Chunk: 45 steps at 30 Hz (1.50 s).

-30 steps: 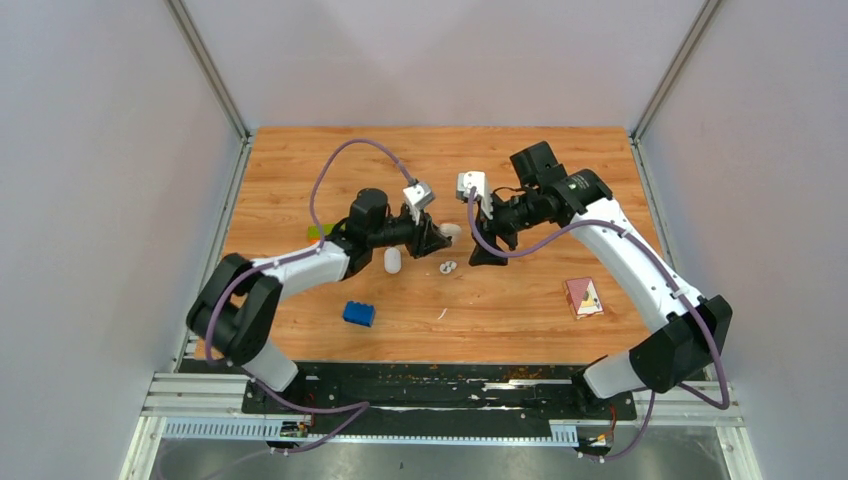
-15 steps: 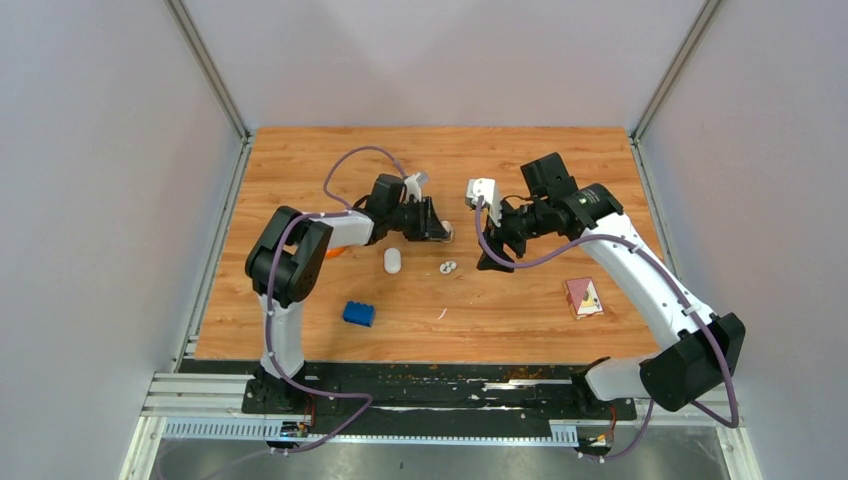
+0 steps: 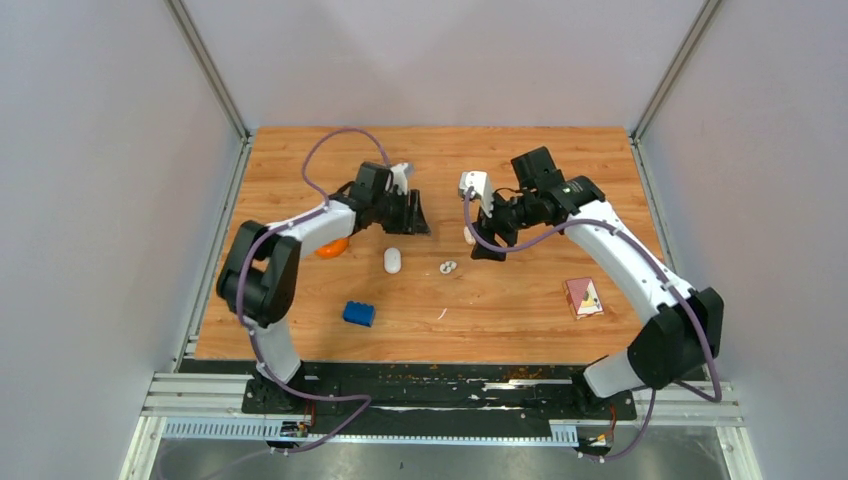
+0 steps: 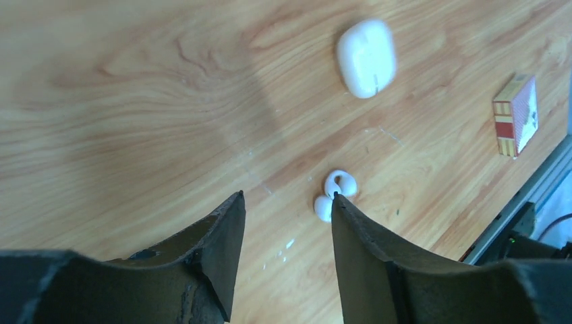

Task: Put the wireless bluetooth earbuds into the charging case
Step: Place the charging case at the center of the board, then pick up the earbud from the center of the board.

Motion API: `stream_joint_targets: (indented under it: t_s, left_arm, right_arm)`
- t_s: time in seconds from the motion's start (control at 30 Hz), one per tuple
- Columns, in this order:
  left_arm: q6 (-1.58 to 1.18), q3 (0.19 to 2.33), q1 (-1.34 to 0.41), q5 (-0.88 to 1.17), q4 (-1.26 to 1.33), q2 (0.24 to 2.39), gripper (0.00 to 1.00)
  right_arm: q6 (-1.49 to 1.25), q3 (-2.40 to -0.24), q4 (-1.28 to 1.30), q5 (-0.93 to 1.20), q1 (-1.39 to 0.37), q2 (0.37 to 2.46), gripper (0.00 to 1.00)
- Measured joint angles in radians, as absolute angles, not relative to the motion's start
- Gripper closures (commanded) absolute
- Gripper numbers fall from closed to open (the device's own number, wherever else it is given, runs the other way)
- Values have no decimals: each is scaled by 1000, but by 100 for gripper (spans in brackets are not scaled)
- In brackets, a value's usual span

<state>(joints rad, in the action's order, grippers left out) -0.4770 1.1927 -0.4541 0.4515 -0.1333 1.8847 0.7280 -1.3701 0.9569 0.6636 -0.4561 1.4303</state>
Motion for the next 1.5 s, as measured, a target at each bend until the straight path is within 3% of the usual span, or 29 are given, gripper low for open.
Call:
stream_joint_targets:
  t_s: [0.17, 0.37, 0.57, 0.8, 1.13, 1.5]
  left_arm:
    - [-307, 1193, -397, 392, -210, 1600, 40]
    - [-190, 1150, -257, 331, -239, 1338, 37]
    - [-147, 1020, -120, 326, -322, 1313, 37]
    - [-201, 870, -85, 331, -330, 1253, 38]
    - [-244, 862, -76, 376, -302, 1233, 38]
    - [-265, 863, -76, 393, -305, 1240, 38]
  right_arm:
    - [728, -1414, 869, 676, -455, 1602, 46]
    - [761, -1599, 821, 689, -496, 1876, 40]
    - [870, -1744, 812, 659, -621, 2059, 38]
    - [997, -1866, 841, 623, -699, 2204, 37]
    - [1168, -1898, 833, 514, -703, 2313, 35]
    - [1191, -1975, 836, 608, -722, 2375, 35]
